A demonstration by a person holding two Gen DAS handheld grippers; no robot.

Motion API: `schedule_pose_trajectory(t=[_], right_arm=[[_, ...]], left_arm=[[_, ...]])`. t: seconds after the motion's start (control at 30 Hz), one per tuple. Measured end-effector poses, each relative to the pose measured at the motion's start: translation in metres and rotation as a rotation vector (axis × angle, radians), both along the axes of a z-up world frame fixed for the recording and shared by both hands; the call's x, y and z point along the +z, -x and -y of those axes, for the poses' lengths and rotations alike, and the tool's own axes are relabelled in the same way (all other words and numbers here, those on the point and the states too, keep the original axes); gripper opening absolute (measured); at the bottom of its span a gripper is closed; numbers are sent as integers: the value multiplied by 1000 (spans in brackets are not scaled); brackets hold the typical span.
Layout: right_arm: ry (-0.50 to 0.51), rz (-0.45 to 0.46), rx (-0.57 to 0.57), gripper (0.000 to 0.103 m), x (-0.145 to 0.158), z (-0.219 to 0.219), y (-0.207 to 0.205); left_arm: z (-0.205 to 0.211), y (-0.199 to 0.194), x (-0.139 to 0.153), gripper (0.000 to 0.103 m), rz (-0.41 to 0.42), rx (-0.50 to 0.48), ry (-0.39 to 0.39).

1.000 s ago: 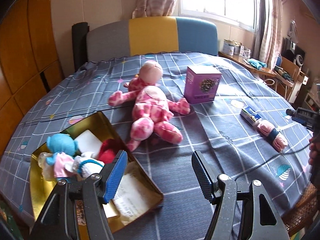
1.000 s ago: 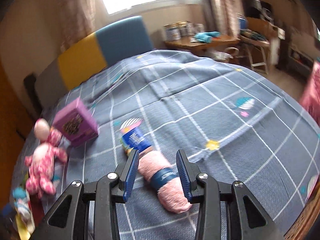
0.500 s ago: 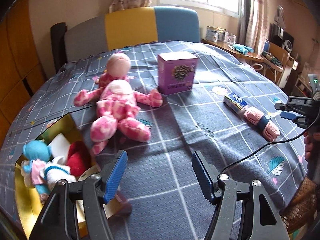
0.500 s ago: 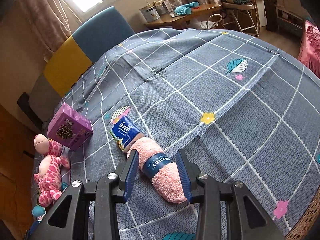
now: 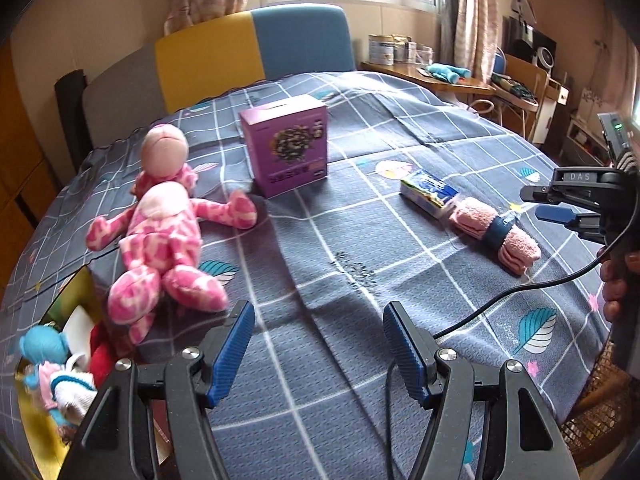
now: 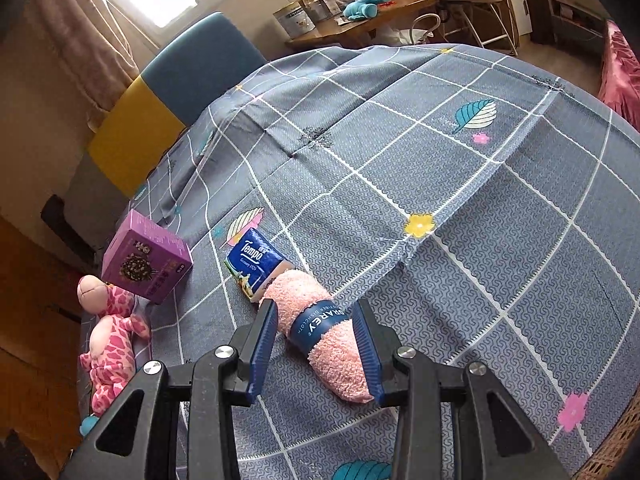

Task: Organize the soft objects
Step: 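Move both grippers over to the Tempo tissue pack and pink towel roll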

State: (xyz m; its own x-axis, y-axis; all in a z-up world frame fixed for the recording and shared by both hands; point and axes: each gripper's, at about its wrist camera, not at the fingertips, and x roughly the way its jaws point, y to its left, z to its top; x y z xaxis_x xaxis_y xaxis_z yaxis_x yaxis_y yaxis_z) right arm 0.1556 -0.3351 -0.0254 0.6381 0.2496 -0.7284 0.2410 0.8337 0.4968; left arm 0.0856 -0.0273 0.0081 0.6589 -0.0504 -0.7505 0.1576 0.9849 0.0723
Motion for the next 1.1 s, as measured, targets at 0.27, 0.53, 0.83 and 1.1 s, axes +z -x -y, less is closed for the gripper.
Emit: schedule_pose_trajectory(t=[0.27,0.53,0.83,1.1], right_arm=[[-36,4,-3,39,0,3,0],[-56,24,-36,39,3,10,4],[-88,39,-52,39,4,16,6],[-126,40,-57,39,3,19,7]], left_arm=[[20,-12,-6,68,-21,-37,-14],[34,-21,-13,68,-41,-61,-22],[48,-37,-17,68,-74,-79,-11],[59,-63,-26,68,-133,-84,31]])
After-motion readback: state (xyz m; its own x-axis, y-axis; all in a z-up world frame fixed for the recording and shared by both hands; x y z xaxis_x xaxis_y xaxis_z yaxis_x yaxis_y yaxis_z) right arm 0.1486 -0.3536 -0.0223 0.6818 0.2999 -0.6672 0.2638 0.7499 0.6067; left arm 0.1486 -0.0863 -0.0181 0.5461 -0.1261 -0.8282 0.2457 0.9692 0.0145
